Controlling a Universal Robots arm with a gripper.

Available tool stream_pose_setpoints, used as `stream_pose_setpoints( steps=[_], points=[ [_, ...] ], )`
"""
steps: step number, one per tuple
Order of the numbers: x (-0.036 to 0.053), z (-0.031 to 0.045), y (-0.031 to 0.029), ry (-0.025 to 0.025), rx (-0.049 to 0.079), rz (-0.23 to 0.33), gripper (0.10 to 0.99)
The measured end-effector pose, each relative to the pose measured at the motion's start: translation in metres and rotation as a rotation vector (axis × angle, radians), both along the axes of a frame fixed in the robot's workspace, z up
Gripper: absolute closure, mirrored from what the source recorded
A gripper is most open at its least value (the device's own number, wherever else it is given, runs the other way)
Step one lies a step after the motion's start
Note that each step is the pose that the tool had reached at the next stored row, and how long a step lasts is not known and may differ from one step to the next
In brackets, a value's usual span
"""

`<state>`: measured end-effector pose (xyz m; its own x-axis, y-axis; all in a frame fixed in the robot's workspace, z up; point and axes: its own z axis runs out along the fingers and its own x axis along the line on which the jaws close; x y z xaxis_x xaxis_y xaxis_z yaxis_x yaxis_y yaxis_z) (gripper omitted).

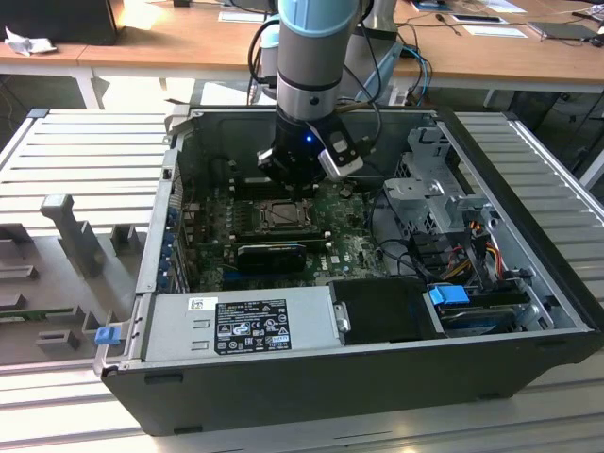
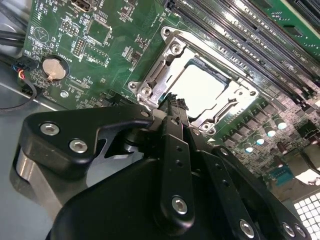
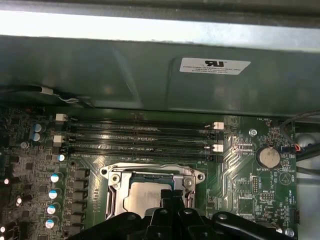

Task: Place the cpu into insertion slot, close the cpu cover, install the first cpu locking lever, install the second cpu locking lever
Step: 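Install the second cpu locking lever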

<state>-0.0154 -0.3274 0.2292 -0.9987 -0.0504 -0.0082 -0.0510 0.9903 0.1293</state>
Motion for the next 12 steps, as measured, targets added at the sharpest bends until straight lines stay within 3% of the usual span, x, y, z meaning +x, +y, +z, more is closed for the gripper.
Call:
stream_pose_setpoints(
  steps=[12],
  points=[
    [0.0000, 0.0000, -0.0040, 0.0000, 0.000, 0.000, 0.980]
  ],
)
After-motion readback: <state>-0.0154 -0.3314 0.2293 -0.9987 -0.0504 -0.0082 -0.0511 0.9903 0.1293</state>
